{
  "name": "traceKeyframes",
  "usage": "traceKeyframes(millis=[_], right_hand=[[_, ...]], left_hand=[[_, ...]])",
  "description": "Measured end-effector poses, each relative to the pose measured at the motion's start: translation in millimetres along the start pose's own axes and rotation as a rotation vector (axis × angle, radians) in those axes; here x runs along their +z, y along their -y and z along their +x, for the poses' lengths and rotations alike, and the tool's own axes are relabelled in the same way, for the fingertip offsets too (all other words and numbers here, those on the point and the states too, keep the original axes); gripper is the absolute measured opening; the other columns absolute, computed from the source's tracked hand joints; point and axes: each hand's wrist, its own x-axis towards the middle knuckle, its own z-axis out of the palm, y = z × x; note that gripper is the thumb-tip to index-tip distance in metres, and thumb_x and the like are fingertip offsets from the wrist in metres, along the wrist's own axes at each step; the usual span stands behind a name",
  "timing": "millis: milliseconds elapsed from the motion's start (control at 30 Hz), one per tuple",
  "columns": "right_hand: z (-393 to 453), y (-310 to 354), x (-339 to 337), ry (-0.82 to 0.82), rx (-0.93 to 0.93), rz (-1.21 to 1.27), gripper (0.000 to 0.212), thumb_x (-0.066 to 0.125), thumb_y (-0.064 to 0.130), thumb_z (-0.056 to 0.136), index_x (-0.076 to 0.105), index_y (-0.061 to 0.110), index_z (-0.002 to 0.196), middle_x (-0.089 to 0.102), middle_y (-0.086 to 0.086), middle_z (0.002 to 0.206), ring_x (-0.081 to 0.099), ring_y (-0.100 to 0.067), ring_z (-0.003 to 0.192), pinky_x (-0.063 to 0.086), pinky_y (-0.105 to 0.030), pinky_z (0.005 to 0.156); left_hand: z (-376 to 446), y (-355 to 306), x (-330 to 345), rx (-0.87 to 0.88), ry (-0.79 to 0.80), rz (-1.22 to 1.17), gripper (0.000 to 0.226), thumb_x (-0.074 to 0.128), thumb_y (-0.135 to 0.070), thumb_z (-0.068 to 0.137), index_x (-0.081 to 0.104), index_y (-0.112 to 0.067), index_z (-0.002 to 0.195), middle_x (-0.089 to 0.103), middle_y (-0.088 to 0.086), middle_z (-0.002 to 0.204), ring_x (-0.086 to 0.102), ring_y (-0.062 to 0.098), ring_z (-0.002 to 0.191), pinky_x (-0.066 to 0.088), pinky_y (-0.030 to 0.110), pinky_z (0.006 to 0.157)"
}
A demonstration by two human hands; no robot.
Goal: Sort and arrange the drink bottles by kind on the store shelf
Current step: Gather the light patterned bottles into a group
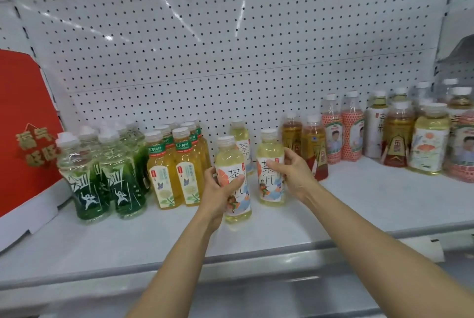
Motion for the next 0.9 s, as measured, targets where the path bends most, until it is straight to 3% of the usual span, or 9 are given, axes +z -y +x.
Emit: traceKeyframes(millis=[200,300,433,567,733,833,900], right_hand=[[36,-4,-8,0.03,-0.012,-0.199,0.055,0.073,0.007,0.081,0.053,0.016,0.131,0.067,-0.004,0.119,0.065,-0.018,0.107,0.055,-0.034,0.083],[46,-6,-4,-0.011,-0.024,-0.405,0.07,0.081,0.007,0.074,0.046,0.017,0.134,0.063,0.0,0.122,0.062,-0.018,0.11,0.055,-0.035,0.084],[62,-16,7,-0.12,-0.018,-0.567,0.063,0.085,0.009,0.07,0.046,0.016,0.12,0.063,0.0,0.113,0.061,-0.017,0.101,0.056,-0.035,0.082],[85,-18,8,-0.158,0.014,-0.595,0.056,0.082,0.009,0.073,0.047,0.013,0.118,0.063,-0.005,0.115,0.062,-0.023,0.106,0.054,-0.036,0.088],[119,-24,6,-0.109,0.087,-0.546,0.056,0.081,0.004,0.072,0.049,0.016,0.116,0.061,-0.006,0.118,0.061,-0.021,0.102,0.053,-0.037,0.088],[130,-25,7,-0.073,0.097,-0.456,0.056,0.076,-0.004,0.075,0.05,0.012,0.121,0.064,-0.007,0.116,0.061,-0.019,0.099,0.052,-0.029,0.077],[133,-27,6,-0.052,0.085,-0.445,0.056,0.074,-0.004,0.077,0.05,0.012,0.125,0.066,-0.007,0.118,0.062,-0.022,0.105,0.053,-0.031,0.079]], left_hand=[[32,3,0,-0.01,0.029,0.04,0.071,0.08,-0.015,0.079,0.037,-0.019,0.135,0.064,0.006,0.124,0.066,0.025,0.11,0.056,0.048,0.091],[43,0,2,0.022,0.026,0.127,0.062,0.079,-0.014,0.081,0.042,-0.023,0.129,0.065,0.0,0.12,0.065,0.018,0.108,0.057,0.038,0.085],[59,-3,4,0.019,-0.02,0.228,0.049,0.078,-0.017,0.082,0.051,-0.031,0.12,0.068,-0.005,0.116,0.065,0.018,0.109,0.056,0.045,0.093],[68,-4,7,0.014,-0.049,0.279,0.043,0.076,-0.018,0.084,0.053,-0.038,0.113,0.068,-0.007,0.116,0.065,0.019,0.111,0.055,0.047,0.094],[69,0,5,0.046,-0.078,0.293,0.059,0.074,-0.017,0.086,0.046,-0.031,0.137,0.064,-0.011,0.116,0.061,0.016,0.112,0.054,0.044,0.095],[71,3,3,0.051,-0.07,0.289,0.051,0.074,-0.018,0.086,0.048,-0.036,0.126,0.065,-0.014,0.114,0.062,0.014,0.111,0.054,0.043,0.096],[74,4,2,0.053,-0.061,0.292,0.05,0.073,-0.018,0.087,0.047,-0.038,0.126,0.065,-0.013,0.119,0.062,0.012,0.112,0.054,0.044,0.097]])
